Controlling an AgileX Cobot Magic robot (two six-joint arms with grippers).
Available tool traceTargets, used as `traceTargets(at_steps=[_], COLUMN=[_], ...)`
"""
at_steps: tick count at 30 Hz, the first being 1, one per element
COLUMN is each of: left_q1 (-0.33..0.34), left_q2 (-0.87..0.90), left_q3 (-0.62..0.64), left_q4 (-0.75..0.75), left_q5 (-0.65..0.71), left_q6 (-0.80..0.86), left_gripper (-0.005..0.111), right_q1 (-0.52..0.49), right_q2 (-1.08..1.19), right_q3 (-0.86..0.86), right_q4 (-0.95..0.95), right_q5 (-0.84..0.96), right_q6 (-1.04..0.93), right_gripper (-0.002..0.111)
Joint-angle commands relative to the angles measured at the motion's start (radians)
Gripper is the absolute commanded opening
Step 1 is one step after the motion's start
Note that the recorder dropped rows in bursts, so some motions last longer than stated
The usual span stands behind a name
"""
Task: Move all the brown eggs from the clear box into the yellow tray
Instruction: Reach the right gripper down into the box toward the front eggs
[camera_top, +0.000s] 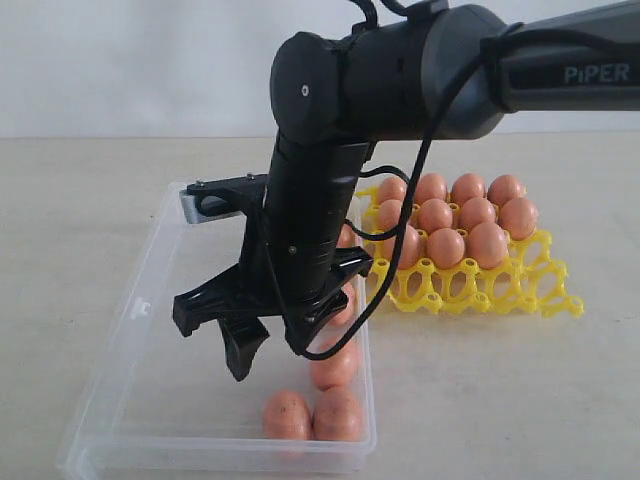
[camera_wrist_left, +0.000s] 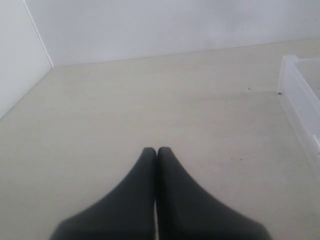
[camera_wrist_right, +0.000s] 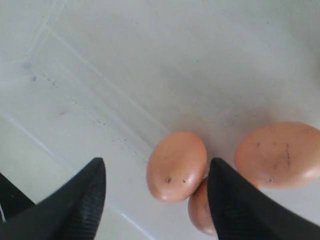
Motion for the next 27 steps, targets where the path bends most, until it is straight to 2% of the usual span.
traceTargets(at_steps=[1,6,27], left_q1=[-0.002,-0.002,-0.002], left_q2=[-0.001,-0.001,-0.001], left_q3=[0.003,0.003,0.003], left_q4=[-0.095,-0.247,-0.228], left_q5=[-0.05,-0.076,-0.094], left_q6=[0.002,0.002,0.002], left_gripper=[-0.004,-0.004,-0.004], right_q1=[-0.001,-0.001,-0.001], right_q2=[-0.004,0.012,0.141], right_q3=[-0.004,0.007,0.007], right_q4=[-0.029,-0.029,0.025], right_q5=[0.008,-0.026,0.019], right_q6=[0.062,0.069,0.11], right_gripper=[0.058,0.058,0.058])
